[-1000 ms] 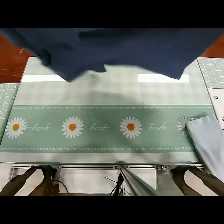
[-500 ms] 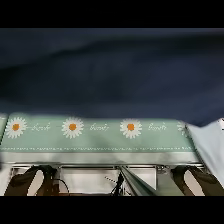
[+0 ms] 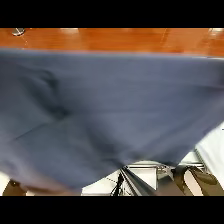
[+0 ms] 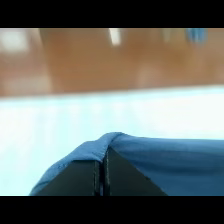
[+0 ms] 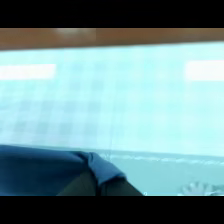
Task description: Fold the shirts.
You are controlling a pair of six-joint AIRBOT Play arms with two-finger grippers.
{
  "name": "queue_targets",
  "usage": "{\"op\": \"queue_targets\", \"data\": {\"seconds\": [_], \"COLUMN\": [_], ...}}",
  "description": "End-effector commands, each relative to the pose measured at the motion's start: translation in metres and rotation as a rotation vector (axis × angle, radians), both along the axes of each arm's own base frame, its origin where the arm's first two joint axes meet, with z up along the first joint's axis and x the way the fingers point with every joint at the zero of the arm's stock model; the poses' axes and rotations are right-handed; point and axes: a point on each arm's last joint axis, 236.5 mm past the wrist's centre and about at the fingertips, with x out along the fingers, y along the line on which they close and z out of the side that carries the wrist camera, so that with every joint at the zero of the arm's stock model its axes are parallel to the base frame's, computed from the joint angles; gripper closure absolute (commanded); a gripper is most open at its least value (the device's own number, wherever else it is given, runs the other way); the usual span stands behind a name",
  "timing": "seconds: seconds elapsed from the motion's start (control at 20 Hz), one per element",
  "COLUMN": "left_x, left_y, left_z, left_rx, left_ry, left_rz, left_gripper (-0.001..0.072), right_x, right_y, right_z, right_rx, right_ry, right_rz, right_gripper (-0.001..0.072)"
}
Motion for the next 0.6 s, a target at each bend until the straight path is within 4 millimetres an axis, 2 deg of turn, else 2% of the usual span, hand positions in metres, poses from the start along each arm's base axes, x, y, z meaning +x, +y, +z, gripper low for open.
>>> {"op": "queue_targets", "data": {"seconds": [0.0, 0.1, 0.25, 0.4, 0.55], "left_x": [0.068, 0.110, 0.173, 0.233, 0.283], "left_y": [-0.010, -0.011, -0.018, -0.024, -0.026], "left_z": [-0.112, -0.170, -0.234, -0.261, -0.288], "left_rx": [-0.078, -0.122, -0.202, -0.285, -0.320], "left_ry": [0.254, 0.367, 0.481, 0.499, 0.532], "left_rz": [-0.029, -0.019, -0.010, 0.001, 0.003], "left_gripper": [0.0688, 0.0689, 0.0688, 0.0688, 0.0688], "right_x": [0.062, 0.101, 0.160, 0.224, 0.285], "right_y": [-0.005, -0.012, -0.015, -0.021, -0.023], "right_z": [-0.075, -0.124, -0.189, -0.247, -0.275], "right_rx": [0.102, 0.136, 0.151, 0.188, 0.283], "right_ry": [0.071, 0.143, 0.242, 0.304, 0.326], "right_rz": [-0.005, -0.007, 0.019, -0.014, -0.042], "right_gripper": [0.0682, 0.0682, 0.0682, 0.0683, 0.0682]}}
